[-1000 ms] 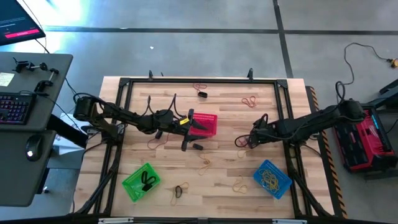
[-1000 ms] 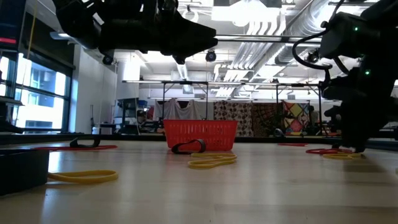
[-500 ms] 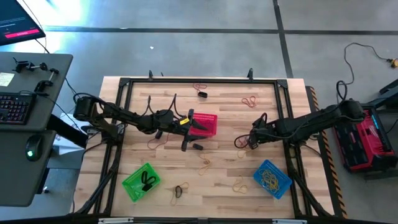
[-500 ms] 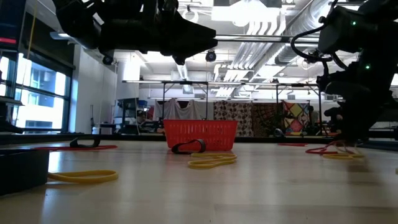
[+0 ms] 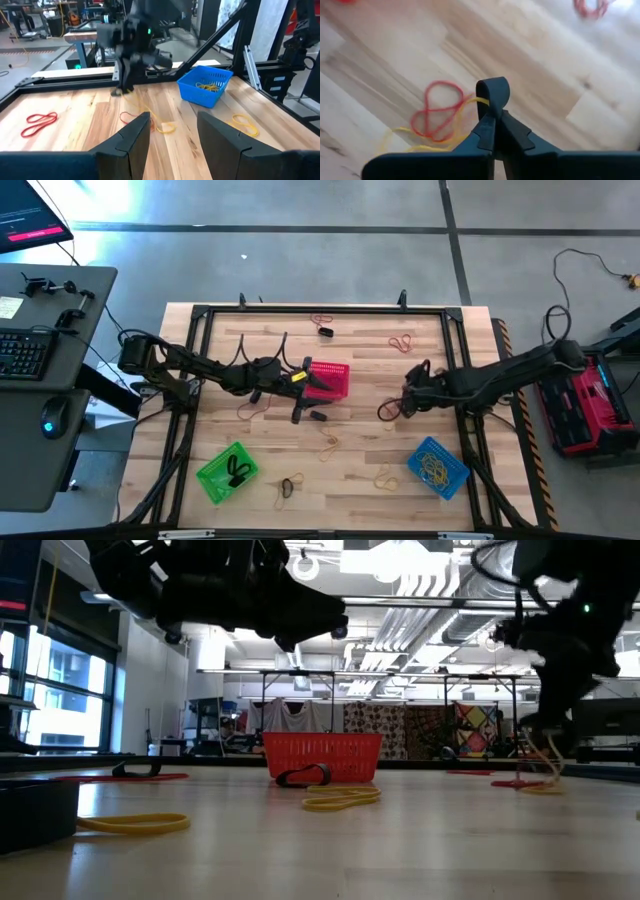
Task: Sort rubber bands into baskets
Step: Put the black rubber band into the green bin
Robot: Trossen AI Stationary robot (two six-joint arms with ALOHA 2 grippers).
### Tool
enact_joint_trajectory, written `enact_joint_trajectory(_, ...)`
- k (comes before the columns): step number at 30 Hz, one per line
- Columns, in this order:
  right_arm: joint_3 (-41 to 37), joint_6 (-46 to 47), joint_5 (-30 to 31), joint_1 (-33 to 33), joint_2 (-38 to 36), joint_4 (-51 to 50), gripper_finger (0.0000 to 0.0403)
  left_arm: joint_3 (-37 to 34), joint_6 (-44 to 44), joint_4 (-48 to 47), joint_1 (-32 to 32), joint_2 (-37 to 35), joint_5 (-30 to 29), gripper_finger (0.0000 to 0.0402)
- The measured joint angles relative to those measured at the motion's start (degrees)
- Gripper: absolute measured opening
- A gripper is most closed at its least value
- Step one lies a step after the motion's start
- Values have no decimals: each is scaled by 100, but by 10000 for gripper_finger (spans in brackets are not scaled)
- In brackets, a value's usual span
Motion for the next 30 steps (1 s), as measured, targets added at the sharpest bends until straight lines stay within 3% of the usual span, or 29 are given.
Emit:
enact_joint_trajectory(5,601,32,465,270,-2,-681,2,0,-1,-43,-1,0,-8,156)
enact_joint_trajectory(10,784,100,1005,498,-2,-693,2,0,1,-54,-1,0,-7,156)
enact_joint_trajectory(23,214,-71,2063,1026,9,147,2,0,-8,-216,1,0,-3,156)
enact_joint_trajectory(30,-105,-772,3138,1318,11,692,2,0,-98,-213,-3,0,1,156)
